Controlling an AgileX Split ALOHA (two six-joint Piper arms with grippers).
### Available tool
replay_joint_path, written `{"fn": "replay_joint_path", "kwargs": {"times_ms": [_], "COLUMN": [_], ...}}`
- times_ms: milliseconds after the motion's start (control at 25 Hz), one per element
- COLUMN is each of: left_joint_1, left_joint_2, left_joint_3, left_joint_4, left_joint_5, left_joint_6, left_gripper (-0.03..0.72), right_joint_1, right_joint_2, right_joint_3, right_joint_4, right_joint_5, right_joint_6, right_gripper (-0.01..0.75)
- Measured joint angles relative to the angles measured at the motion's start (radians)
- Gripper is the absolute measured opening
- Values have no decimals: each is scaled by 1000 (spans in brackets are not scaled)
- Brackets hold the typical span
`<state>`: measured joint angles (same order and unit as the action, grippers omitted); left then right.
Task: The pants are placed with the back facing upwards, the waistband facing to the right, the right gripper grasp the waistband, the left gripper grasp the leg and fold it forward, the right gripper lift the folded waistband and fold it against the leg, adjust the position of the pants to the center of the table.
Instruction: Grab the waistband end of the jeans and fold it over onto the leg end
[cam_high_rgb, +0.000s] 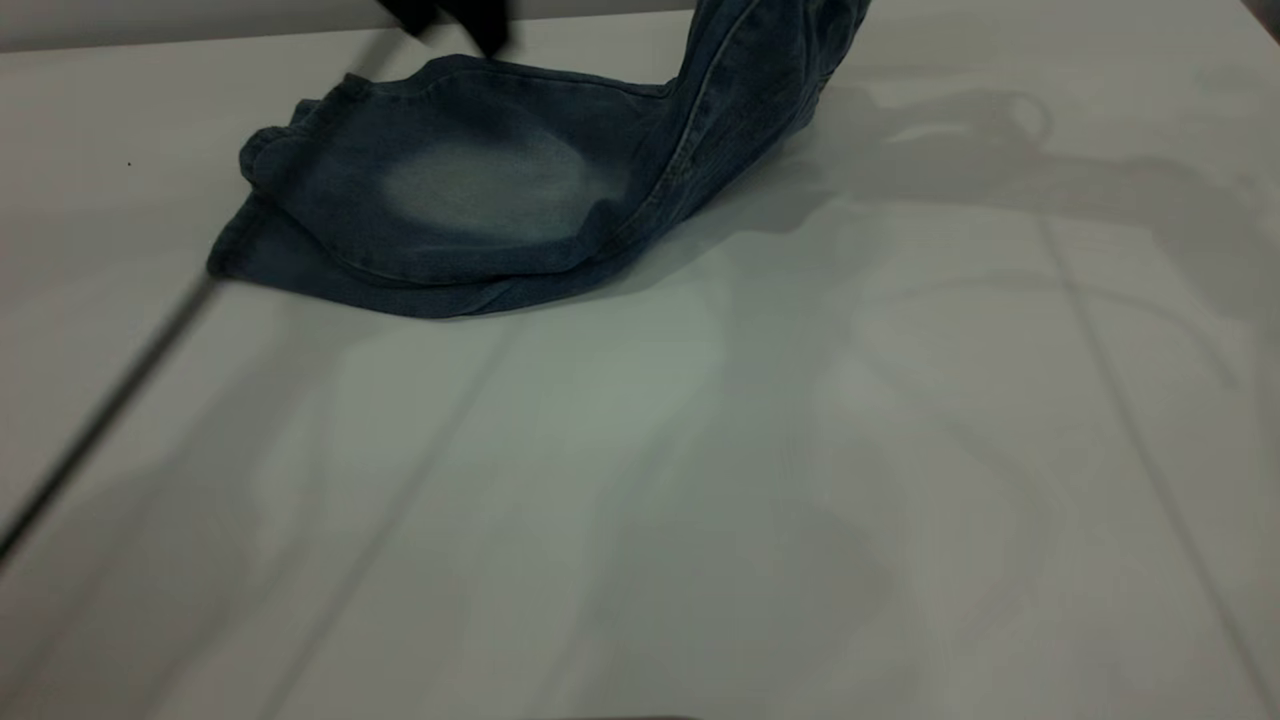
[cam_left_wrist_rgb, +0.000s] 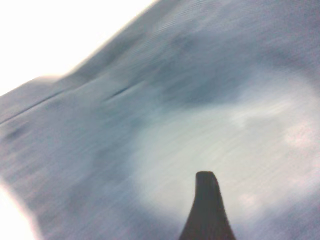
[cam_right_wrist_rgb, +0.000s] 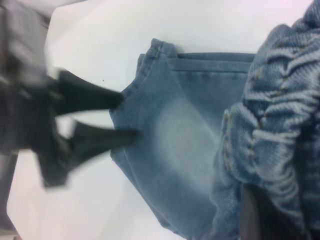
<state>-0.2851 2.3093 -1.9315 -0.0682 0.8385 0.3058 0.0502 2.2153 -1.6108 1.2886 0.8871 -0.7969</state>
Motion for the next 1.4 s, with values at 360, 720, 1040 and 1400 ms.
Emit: {"fn": "replay_joint_path", "kwargs": {"times_ms": [360,720,1040,1400], "left_joint_1": [135,134,72,-9], "left_joint_2": [54,187,202,213], "left_joint_3": [0,0,0,-59], "left_joint_4": [18,-13,-63,-30], "left_joint_5": [40,-4,-35,14], "left_joint_6": [-78,-97,-98,-99], "left_gripper": [494,494,488,465], "right_joint_1": [76,129,130,131], "right_joint_2": [-2,-2,-2,-2], "right_joint_3": [0,0,0,-88], "right_joint_4": [45,206,213,159], "right_joint_5": [-38,-29,-31,-23], "right_joint_6": [-35,-144,-151,-122], "right_gripper": [60,58,58,58]}}
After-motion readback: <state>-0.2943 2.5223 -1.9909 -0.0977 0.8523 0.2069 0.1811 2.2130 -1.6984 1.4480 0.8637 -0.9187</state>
